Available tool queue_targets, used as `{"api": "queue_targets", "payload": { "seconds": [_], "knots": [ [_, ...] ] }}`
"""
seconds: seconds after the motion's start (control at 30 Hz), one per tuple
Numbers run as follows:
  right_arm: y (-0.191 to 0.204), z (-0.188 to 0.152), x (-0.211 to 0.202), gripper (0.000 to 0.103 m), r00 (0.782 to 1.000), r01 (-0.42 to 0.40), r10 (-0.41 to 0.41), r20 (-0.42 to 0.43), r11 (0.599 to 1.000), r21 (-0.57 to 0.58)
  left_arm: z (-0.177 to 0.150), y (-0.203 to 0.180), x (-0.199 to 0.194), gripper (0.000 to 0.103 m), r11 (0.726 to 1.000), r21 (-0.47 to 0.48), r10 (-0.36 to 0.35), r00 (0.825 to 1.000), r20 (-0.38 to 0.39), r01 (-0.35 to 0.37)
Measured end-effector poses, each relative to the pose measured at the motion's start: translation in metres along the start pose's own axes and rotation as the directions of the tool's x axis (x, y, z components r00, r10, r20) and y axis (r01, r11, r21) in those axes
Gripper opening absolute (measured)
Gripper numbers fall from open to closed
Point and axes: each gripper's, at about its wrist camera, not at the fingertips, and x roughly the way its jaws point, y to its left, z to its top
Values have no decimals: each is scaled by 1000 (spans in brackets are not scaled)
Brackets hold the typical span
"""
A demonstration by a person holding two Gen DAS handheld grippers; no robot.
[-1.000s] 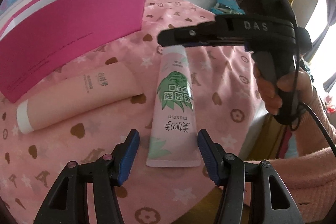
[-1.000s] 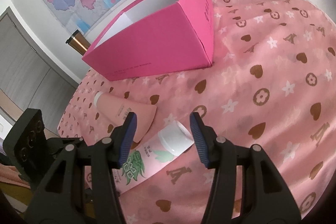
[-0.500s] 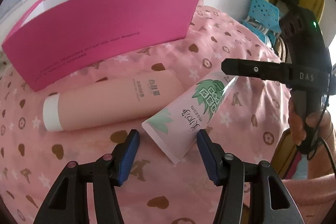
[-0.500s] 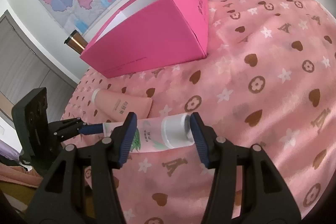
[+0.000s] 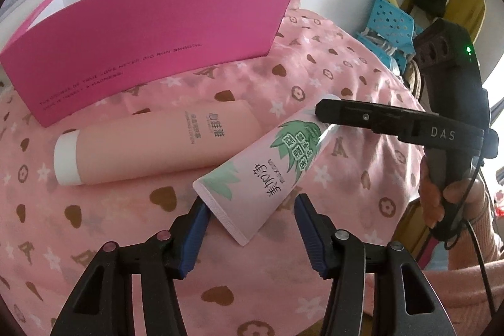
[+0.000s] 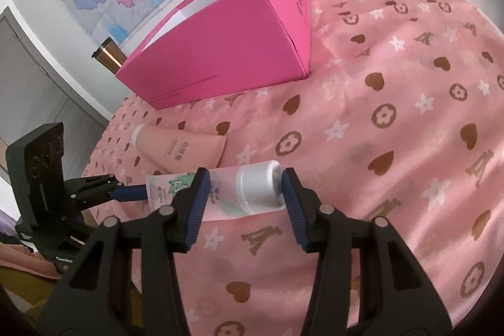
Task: Organize rigid objects
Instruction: 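Close the right gripper on the green-print tube and lift it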
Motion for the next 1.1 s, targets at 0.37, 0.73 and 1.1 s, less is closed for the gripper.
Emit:
{"api": "queue_targets", "payload": {
  "seconds": [0.37, 0.73, 1.1],
  "knots": [
    [3, 1, -7, 50, 999, 4, -6, 44, 999, 50, 9, 9, -3, 36, 999, -42, 15, 1000, 3, -15],
    [20, 24, -21, 50, 994, -29, 27, 107, 999, 13, 29, 12, -31, 35, 999, -32, -10, 998, 69, 12],
    [50, 48, -9, 40, 991, -56, 64, 116, 996, -70, 52, -1, -33, 36, 999, 34, -19, 993, 115, 15]
  ]
}}
